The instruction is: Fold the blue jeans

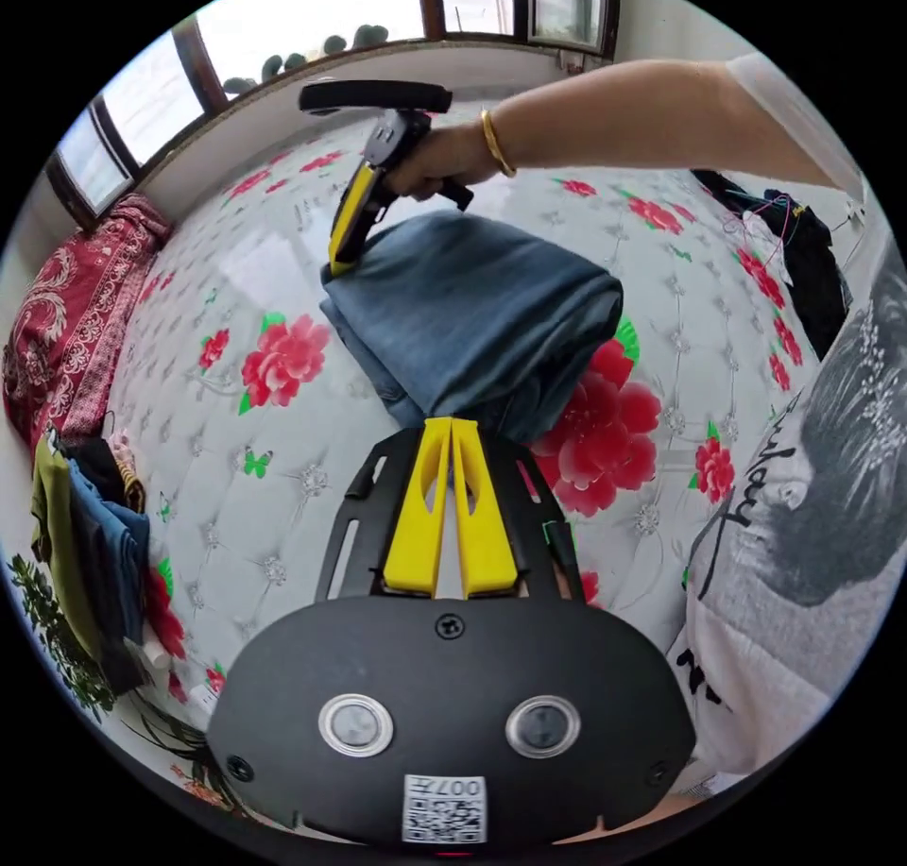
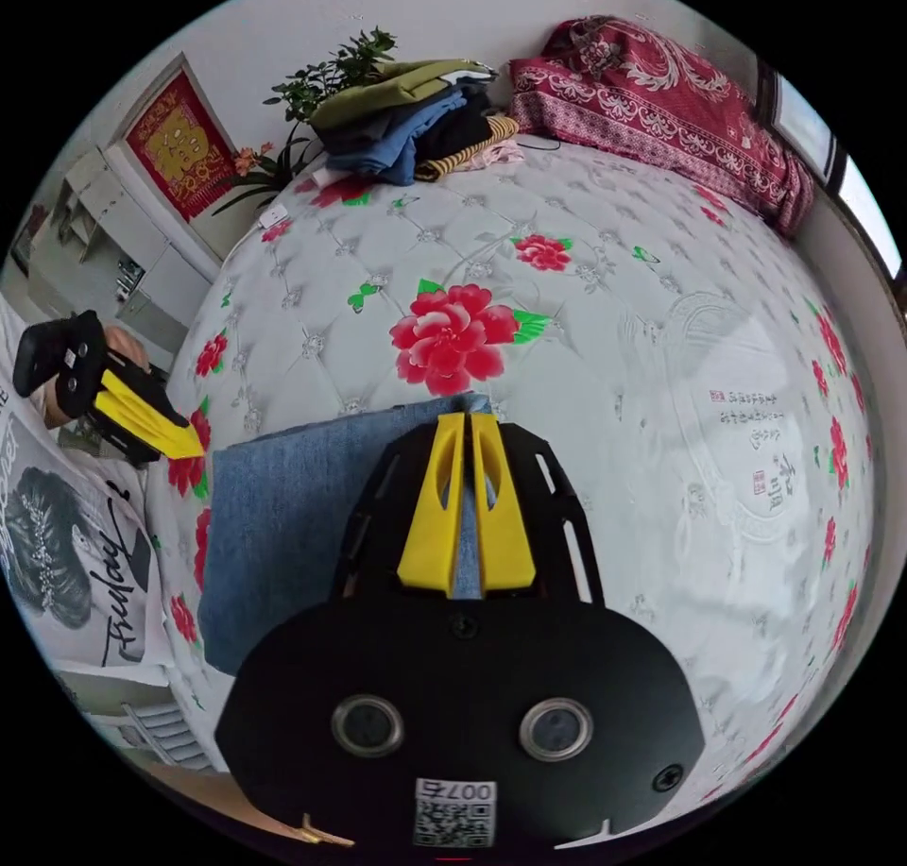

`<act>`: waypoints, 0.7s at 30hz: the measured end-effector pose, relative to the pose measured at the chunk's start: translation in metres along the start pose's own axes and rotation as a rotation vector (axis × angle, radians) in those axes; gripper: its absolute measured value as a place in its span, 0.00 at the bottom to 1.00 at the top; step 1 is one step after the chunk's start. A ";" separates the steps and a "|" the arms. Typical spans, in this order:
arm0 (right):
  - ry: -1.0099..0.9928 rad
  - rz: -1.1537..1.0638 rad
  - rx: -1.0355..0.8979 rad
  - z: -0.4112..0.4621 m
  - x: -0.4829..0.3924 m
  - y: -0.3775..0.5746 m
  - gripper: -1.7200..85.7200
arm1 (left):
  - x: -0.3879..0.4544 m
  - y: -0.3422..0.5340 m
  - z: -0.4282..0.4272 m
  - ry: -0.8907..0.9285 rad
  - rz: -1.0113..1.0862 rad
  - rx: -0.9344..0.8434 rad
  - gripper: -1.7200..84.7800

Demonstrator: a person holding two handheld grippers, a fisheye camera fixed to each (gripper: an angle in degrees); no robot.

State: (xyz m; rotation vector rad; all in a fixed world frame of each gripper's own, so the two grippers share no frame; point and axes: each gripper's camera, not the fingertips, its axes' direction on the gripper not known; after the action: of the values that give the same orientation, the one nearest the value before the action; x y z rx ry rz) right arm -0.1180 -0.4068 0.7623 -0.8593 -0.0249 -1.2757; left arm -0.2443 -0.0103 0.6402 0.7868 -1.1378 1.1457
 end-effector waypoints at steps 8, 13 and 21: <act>-0.106 0.081 0.231 -0.055 -0.011 0.061 0.03 | -0.025 -0.079 0.012 0.223 0.060 -0.013 0.01; 0.028 0.088 0.140 -0.021 -0.034 0.085 0.03 | -0.003 -0.081 0.061 0.103 0.094 -0.102 0.01; 0.004 0.413 0.396 -0.066 -0.027 0.151 0.04 | -0.033 -0.092 0.007 0.127 -0.082 -0.005 0.01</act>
State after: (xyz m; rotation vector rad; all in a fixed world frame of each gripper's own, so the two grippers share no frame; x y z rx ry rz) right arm -0.0289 -0.4173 0.6207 -0.4865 -0.0891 -0.8442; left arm -0.1581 -0.0503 0.6162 0.7394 -0.9940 1.1081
